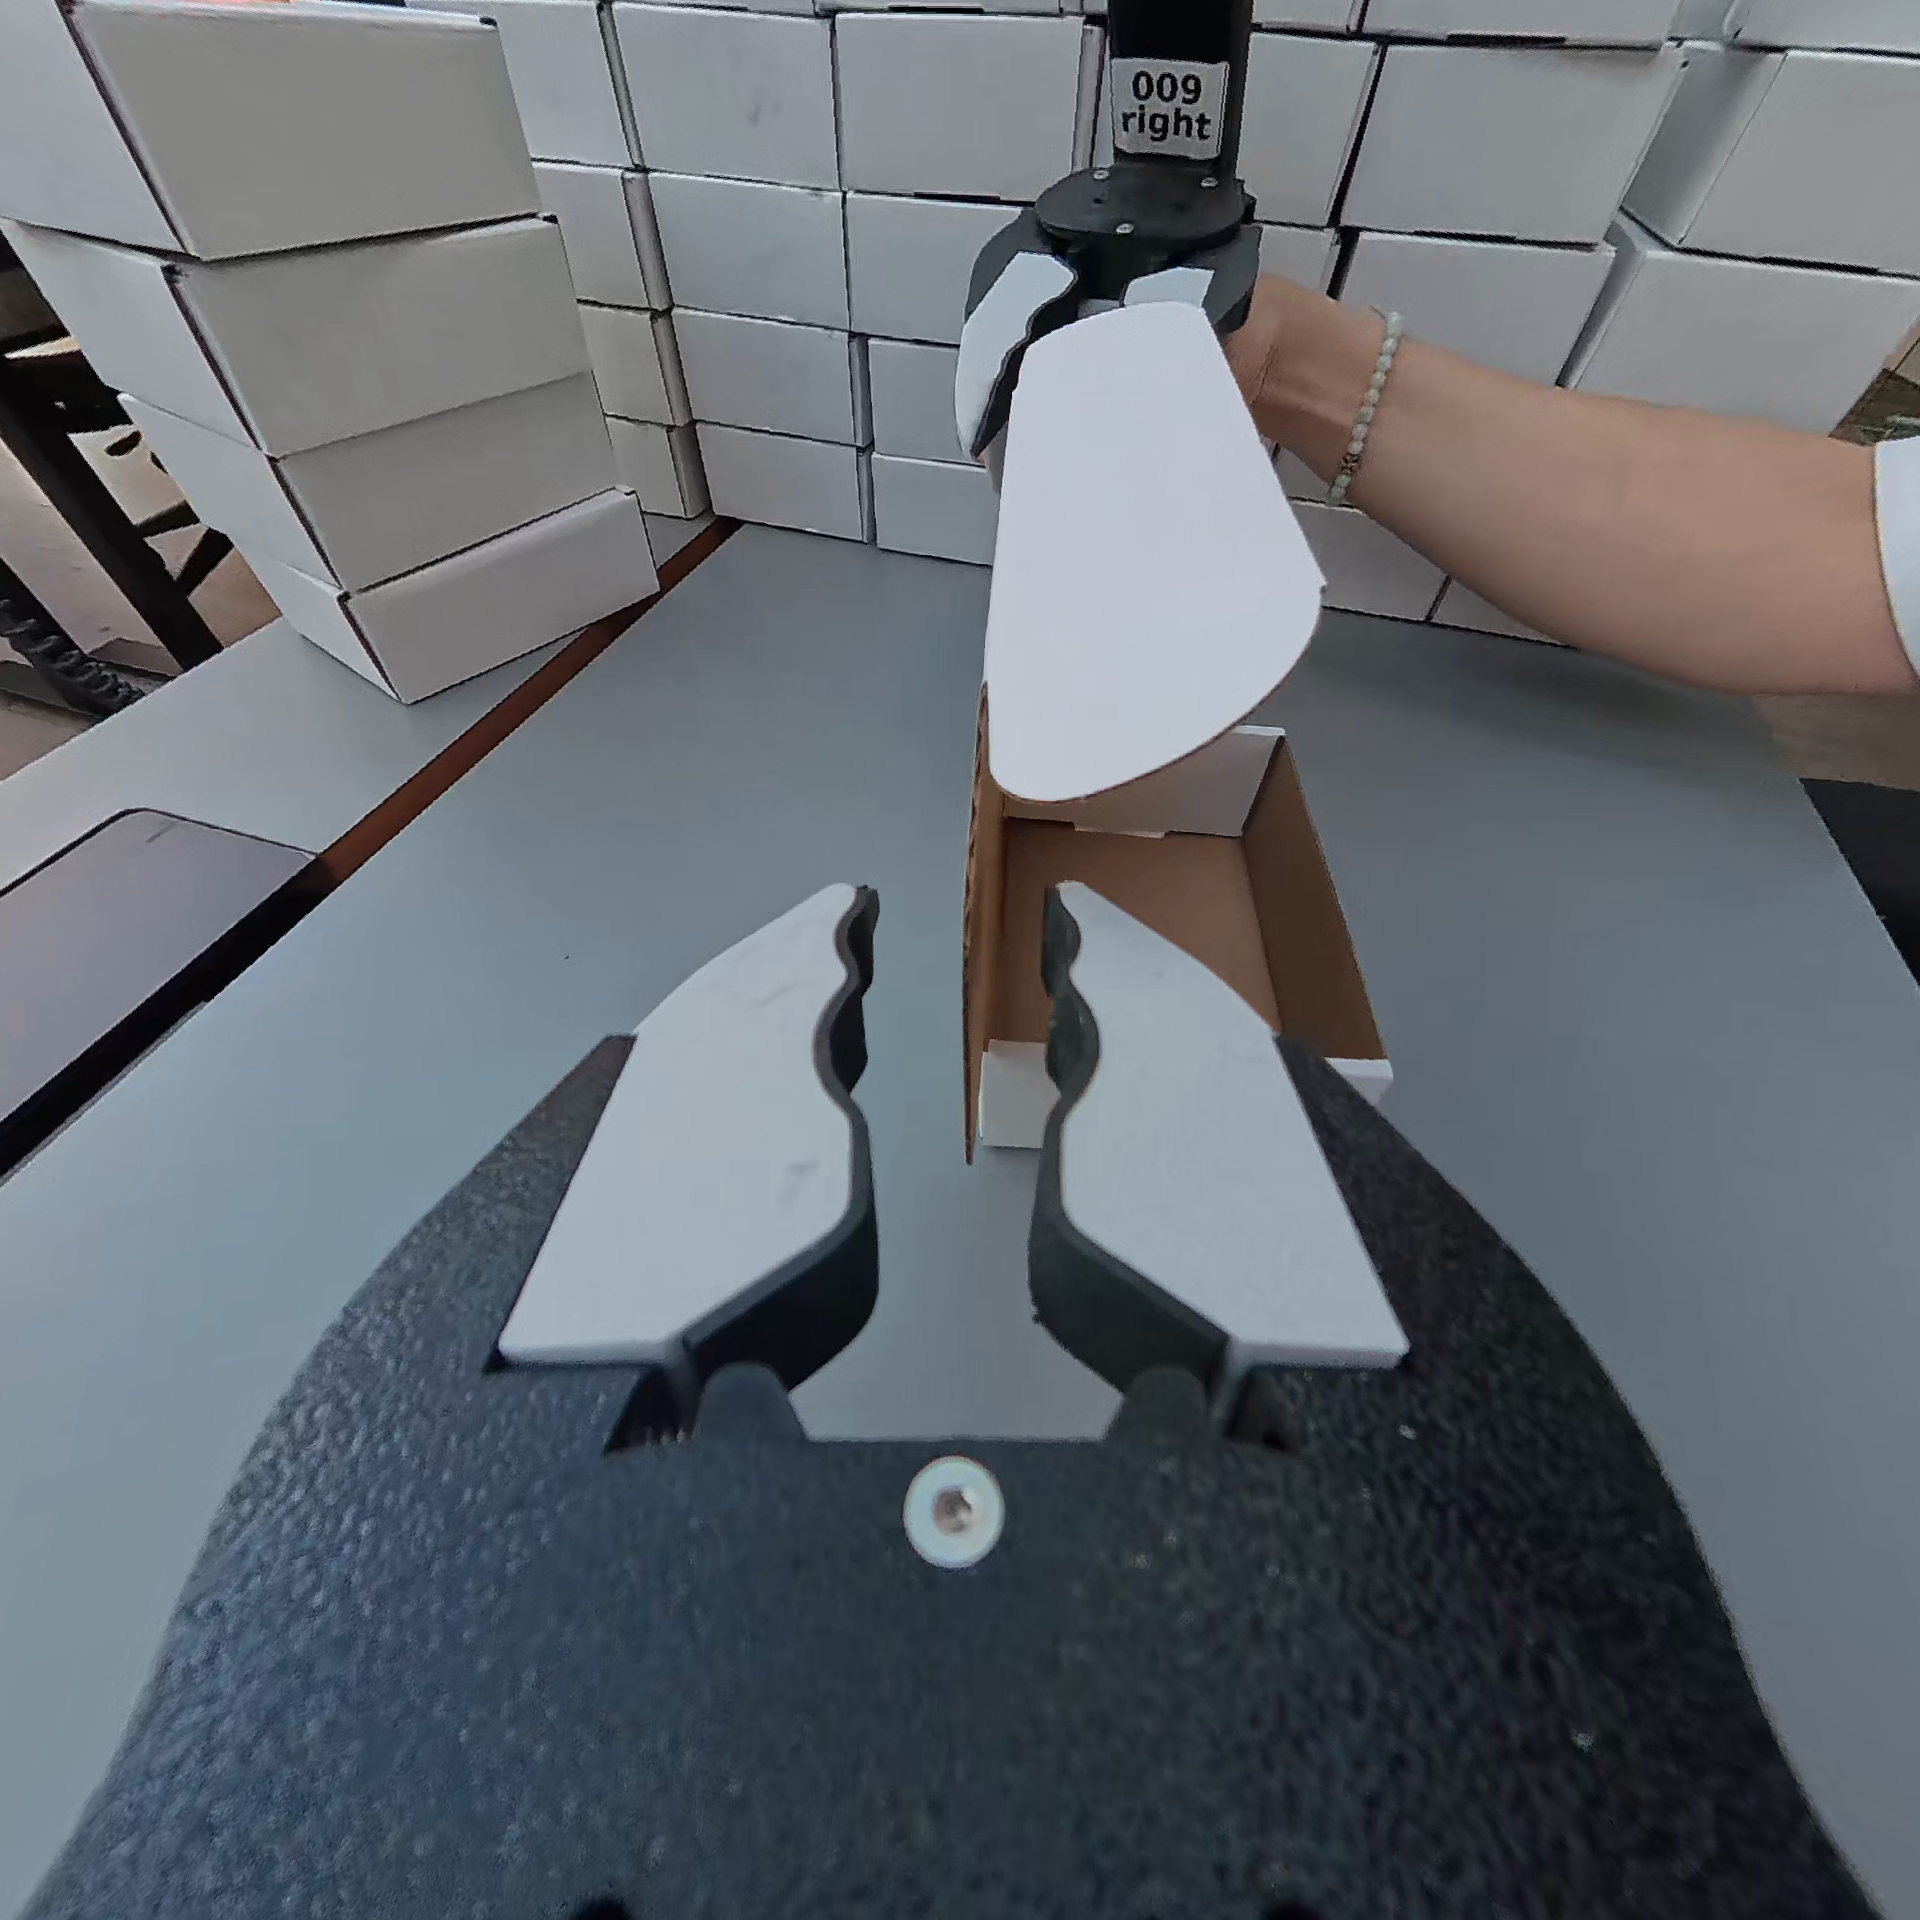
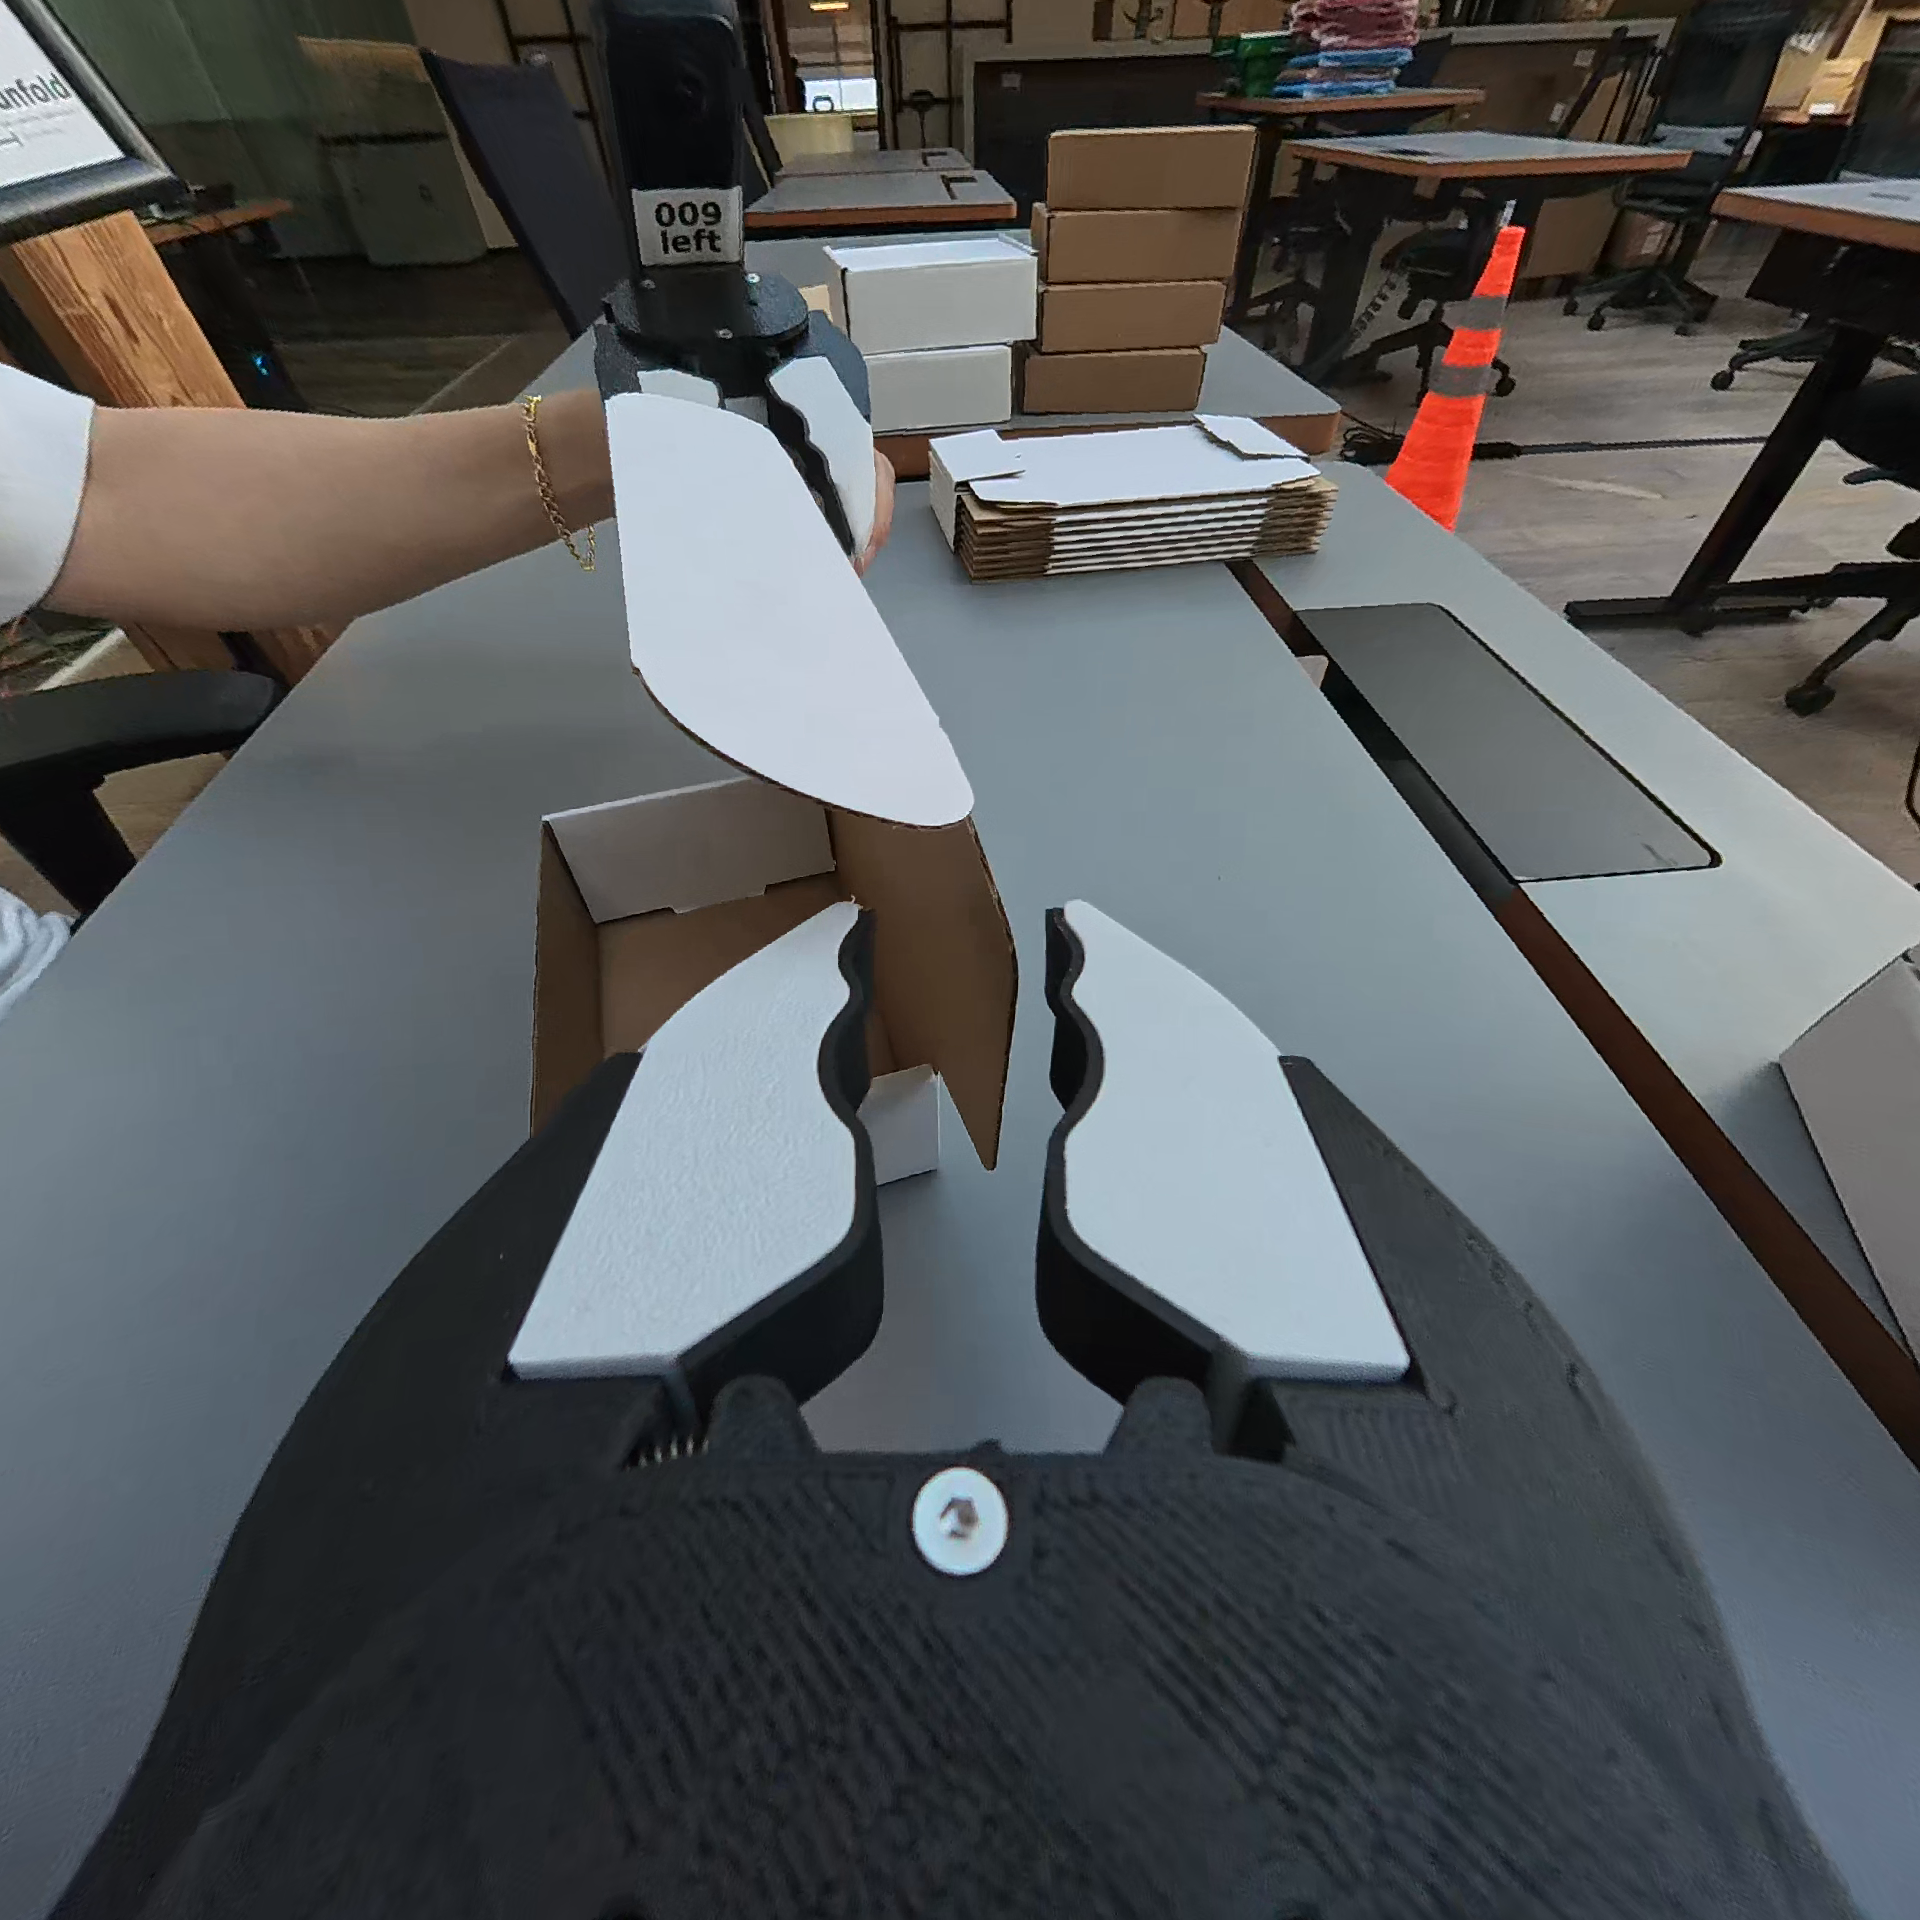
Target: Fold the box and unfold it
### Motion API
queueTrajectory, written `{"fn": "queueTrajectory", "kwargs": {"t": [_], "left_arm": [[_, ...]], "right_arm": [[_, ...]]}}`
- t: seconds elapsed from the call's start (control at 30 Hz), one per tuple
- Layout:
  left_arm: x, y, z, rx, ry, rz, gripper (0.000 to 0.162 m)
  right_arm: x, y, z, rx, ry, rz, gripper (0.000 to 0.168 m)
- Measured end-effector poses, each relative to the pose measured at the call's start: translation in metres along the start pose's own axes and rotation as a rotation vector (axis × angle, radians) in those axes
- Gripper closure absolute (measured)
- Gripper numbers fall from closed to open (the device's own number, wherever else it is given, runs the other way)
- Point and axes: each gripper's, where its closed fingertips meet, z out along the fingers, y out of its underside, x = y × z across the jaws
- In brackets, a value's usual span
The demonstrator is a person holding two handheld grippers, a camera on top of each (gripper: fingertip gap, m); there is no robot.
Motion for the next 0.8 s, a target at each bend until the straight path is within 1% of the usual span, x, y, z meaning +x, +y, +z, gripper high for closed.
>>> {"fn": "queueTrajectory", "kwargs": {"t": [0.1, 0.17, 0.3, 0.47, 0.57, 0.7, 0.8], "left_arm": [[-0.001, 0.001, 0.002, -0.004, 0.018, 0.009, 0.144], [0.000, 0.002, 0.002, -0.008, 0.040, 0.007, 0.149], [0.001, 0.003, -0.001, -0.028, 0.071, 0.009, 0.155], [0.001, 0.000, -0.002, -0.035, 0.095, 0.002, 0.161], [-0.004, 0.001, -0.003, -0.047, 0.067, 0.003, 0.160], [-0.010, 0.002, -0.004, -0.059, 0.030, -0.026, 0.160], [-0.016, 0.003, -0.006, -0.065, -0.028, -0.047, 0.160]], "right_arm": [[0.004, 0.003, 0.000, -0.021, -0.006, -0.009, 0.146], [0.004, 0.004, -0.002, -0.032, -0.014, -0.021, 0.154], [0.003, 0.005, -0.003, -0.036, -0.038, -0.024, 0.163], [0.004, 0.006, -0.002, -0.034, -0.047, -0.029, 0.163], [-0.003, 0.007, -0.003, -0.041, -0.095, -0.008, 0.166], [0.000, 0.006, 0.000, -0.054, -0.023, -0.009, 0.166], [0.002, 0.003, 0.003, -0.056, 0.044, -0.012, 0.166]]}}
